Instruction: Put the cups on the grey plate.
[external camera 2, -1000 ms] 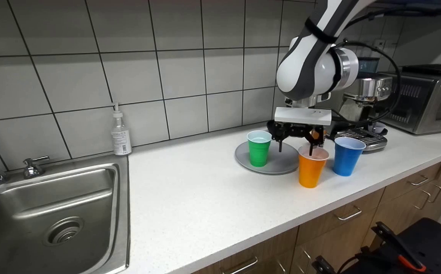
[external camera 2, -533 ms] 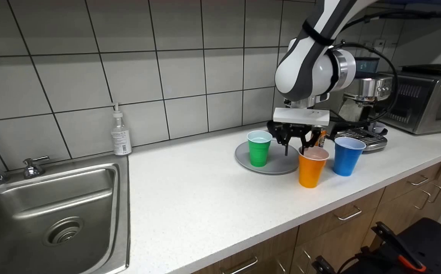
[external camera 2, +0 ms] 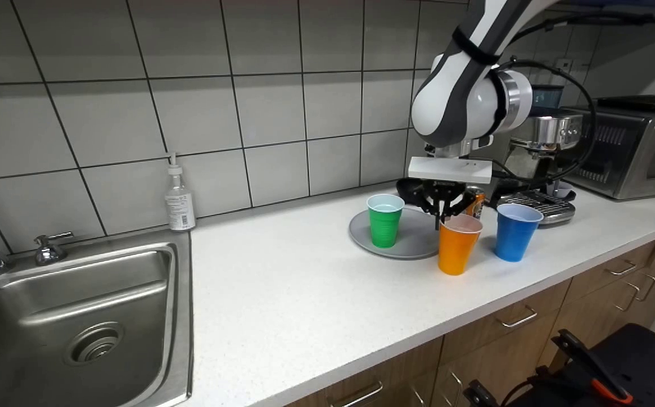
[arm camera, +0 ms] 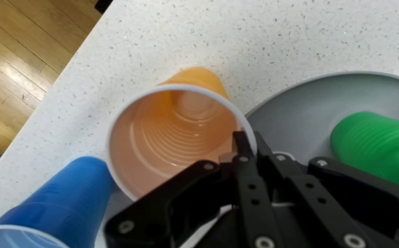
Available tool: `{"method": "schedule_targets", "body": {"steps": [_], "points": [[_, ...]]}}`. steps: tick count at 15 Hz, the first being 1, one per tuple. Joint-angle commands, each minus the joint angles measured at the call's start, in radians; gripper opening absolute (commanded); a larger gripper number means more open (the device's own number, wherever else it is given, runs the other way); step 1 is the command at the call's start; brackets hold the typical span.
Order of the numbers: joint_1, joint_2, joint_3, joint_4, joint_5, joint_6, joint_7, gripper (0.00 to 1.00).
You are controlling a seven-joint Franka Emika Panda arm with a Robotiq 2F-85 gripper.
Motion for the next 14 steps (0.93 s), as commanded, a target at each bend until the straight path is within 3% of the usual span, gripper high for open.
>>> {"method": "schedule_targets", "body": {"steps": [1,14], "points": [[0.012,-0.042,-0.016,-0.023,-0.019,0.001,0.042,0.01],[-0.008,-0.1,-0.011,-0.013,0.002,0.005,0.098,0.01]]}}
